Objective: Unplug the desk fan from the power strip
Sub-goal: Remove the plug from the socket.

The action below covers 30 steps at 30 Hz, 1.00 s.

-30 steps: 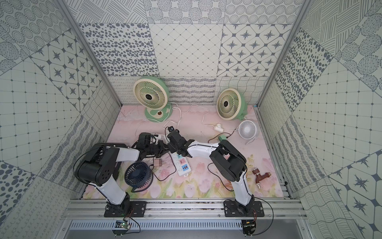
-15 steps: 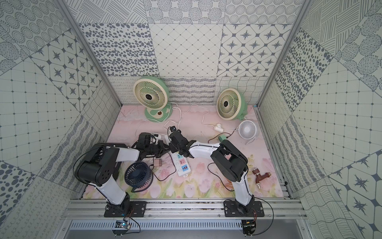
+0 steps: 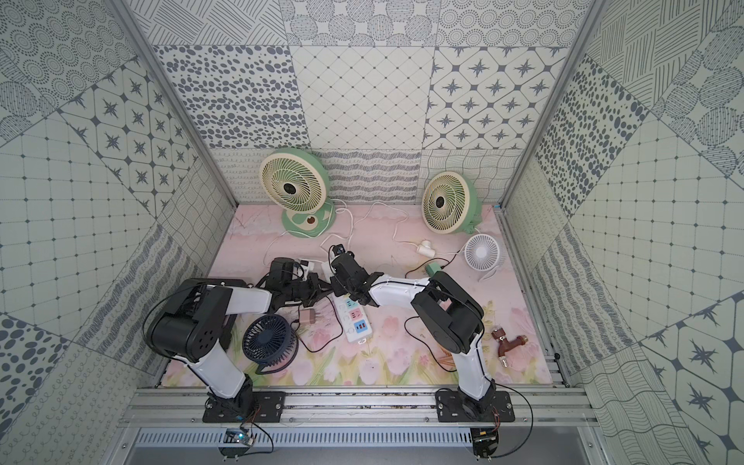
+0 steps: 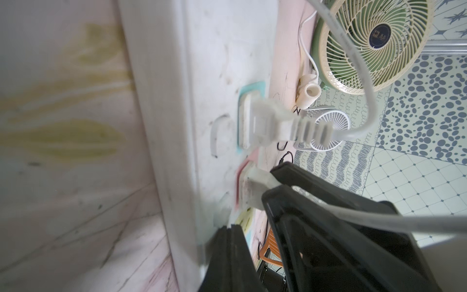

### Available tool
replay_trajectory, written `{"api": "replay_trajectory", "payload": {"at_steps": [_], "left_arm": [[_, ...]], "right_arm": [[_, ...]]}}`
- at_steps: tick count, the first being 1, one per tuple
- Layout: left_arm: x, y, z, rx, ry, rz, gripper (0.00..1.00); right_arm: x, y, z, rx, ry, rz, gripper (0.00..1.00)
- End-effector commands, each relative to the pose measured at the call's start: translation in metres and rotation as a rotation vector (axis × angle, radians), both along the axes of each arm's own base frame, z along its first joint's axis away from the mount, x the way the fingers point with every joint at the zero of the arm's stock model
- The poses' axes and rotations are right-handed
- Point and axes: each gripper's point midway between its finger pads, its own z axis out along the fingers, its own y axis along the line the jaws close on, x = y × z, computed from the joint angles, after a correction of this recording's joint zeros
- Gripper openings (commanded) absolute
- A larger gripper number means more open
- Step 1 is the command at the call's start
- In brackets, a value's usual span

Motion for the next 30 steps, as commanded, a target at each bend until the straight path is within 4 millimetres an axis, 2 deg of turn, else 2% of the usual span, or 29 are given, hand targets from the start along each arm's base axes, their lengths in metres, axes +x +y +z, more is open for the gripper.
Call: {"api": "replay_trajectory", "payload": {"at_steps": [1, 9, 17, 20, 25, 30], "left_arm": [[-0.012, 0.014, -0.029, 0.097, 0.108, 0.039, 0.00], [-0.010, 0.014, -0.027, 0.097, 0.106, 0.038, 0.00], [-0.010, 0.015, -0.028, 0.100, 0.107, 0.040, 0.00], [-0.010, 0.015, -0.028, 0.097, 0.110, 0.041, 0.00], [-0.011, 0.015, -0.029, 0.100, 0.110, 0.041, 0.00], [-0.011, 0.016, -0.029, 0.098, 0.111, 0.045, 0.00]], "right_arm": [[0.005, 0.017, 0.031, -0.038, -0.136, 0.012, 0.00], [0.020, -0.005, 0.029, 0.153, -0.013, -0.058, 0.00], [0.006, 0.015, 0.032, -0.032, -0.132, 0.008, 0.00], [0.008, 0.012, 0.034, -0.001, -0.116, -0.007, 0.00], [0.020, -0.006, 0.027, 0.156, -0.002, -0.056, 0.00], [0.010, 0.006, 0.028, 0.040, -0.067, -0.014, 0.00]]}}
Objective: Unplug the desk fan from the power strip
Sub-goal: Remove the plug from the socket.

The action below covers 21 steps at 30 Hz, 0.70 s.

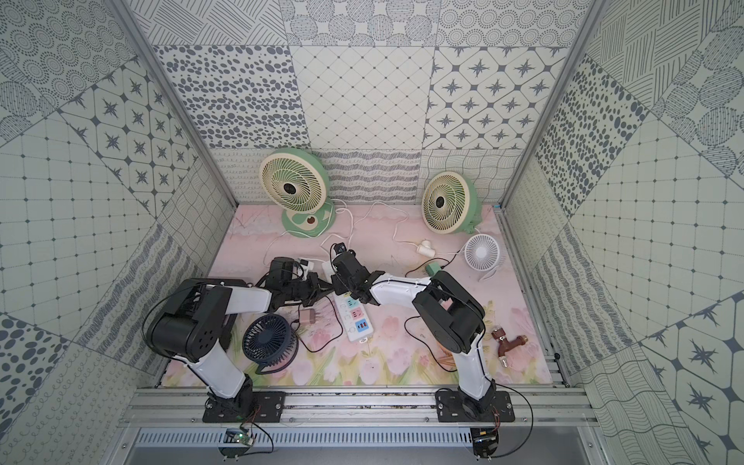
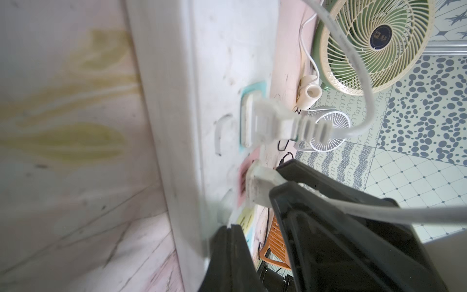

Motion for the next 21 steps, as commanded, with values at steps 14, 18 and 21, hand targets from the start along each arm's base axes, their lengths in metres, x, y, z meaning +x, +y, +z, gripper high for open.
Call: {"api": "replay_trajectory", "payload": {"at_steps": [14, 18, 21], "left_arm": [[-0.012, 0.014, -0.029, 0.094, 0.105, 0.046, 0.00], [-0.012, 0.014, -0.029, 0.095, 0.108, 0.045, 0.00], [-0.011, 0.014, -0.029, 0.093, 0.107, 0.047, 0.00]], "right_arm": [[0.009, 0.001, 0.019, 0.072, -0.027, -0.018, 0.00], [0.002, 0.011, 0.024, -0.032, -0.100, 0.012, 0.00], [0.001, 0.011, 0.027, -0.055, -0.123, 0.007, 0.00]]}}
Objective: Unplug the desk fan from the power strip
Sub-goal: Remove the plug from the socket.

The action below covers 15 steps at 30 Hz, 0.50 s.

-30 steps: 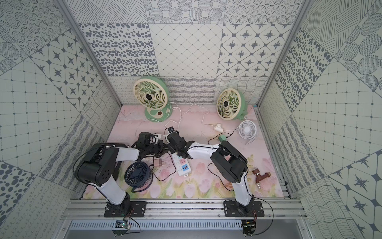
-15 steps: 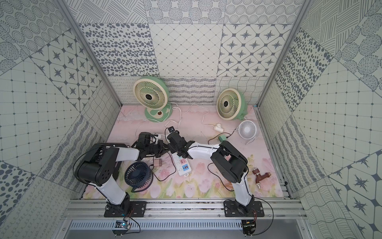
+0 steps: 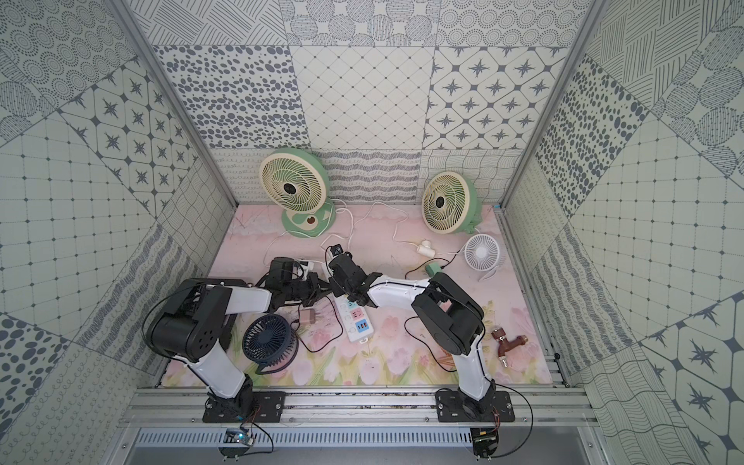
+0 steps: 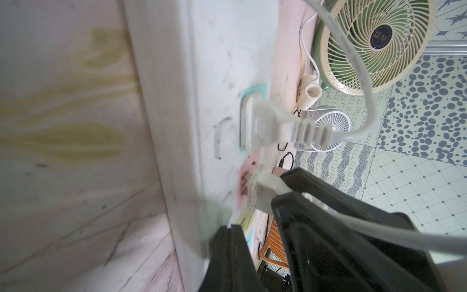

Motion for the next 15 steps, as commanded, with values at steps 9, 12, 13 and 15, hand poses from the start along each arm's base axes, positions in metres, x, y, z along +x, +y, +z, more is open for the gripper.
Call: {"api": "replay_trajectory", "payload": {"at_steps": [9, 12, 13, 15], "left_arm": [[-0.012, 0.015, -0.029, 0.096, 0.106, 0.049, 0.00], [-0.012, 0.015, -0.028, 0.095, 0.104, 0.050, 0.00], [-0.013, 0.015, -0.027, 0.095, 0.102, 0.049, 0.00], [-0.012, 0.014, -0.023, 0.093, 0.089, 0.046, 0.00]], "right_arm": [[0.017, -0.014, 0.028, 0.114, -0.010, -0.032, 0.00], [0.018, -0.014, 0.039, 0.123, -0.029, -0.022, 0.00], [0.019, -0.014, 0.043, 0.125, -0.038, -0.020, 0.00], [0.019, -0.012, 0.051, 0.130, -0.048, -0.008, 0.00]]}}
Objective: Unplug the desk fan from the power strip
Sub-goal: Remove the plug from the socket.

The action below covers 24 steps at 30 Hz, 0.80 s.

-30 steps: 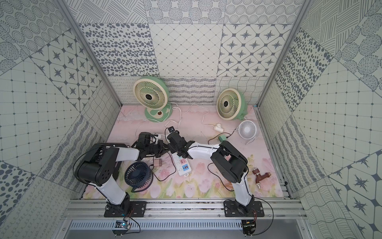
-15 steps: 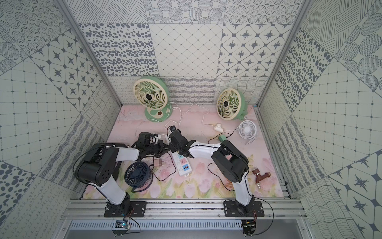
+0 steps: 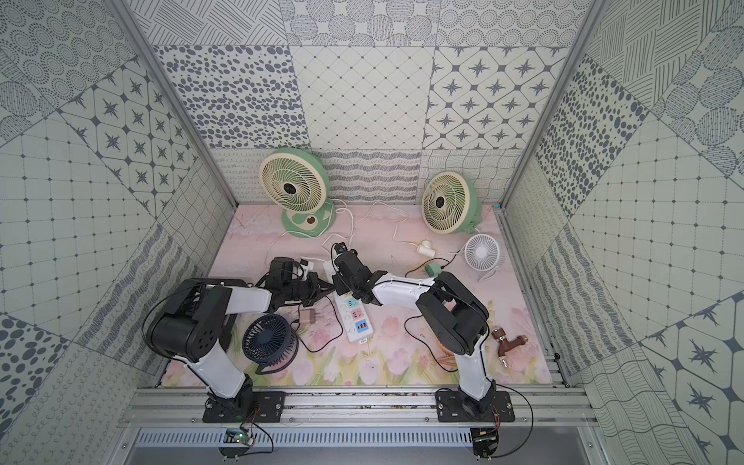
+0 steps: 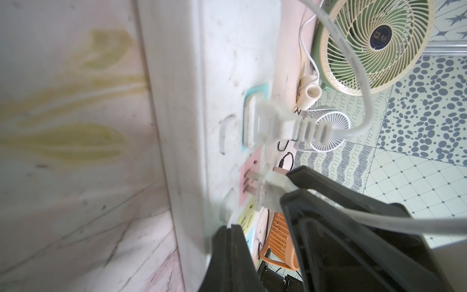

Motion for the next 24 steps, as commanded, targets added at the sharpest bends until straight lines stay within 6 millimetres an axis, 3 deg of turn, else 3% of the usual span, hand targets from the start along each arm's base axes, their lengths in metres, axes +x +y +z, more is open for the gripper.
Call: {"api": "replay_trajectory", "payload": {"at_steps": [1, 6, 12, 20, 24], "left_arm": [[-0.013, 0.015, -0.022, 0.095, 0.082, 0.046, 0.00], [-0.016, 0.020, -0.006, 0.136, 0.034, 0.051, 0.00], [-0.020, 0.027, 0.027, 0.155, -0.054, 0.083, 0.00], [-0.032, 0.054, 0.073, 0.261, -0.182, 0.175, 0.00], [-0.041, 0.069, 0.086, 0.306, -0.217, 0.231, 0.00]], "right_arm": [[0.012, 0.001, 0.049, 0.071, -0.090, -0.002, 0.00], [0.015, 0.009, 0.062, 0.072, -0.103, 0.030, 0.00], [0.018, 0.036, 0.072, 0.112, -0.073, 0.119, 0.00], [0.031, 0.077, 0.063, 0.142, -0.002, 0.197, 0.00], [0.034, 0.100, 0.059, 0.199, 0.052, 0.258, 0.00]]}}
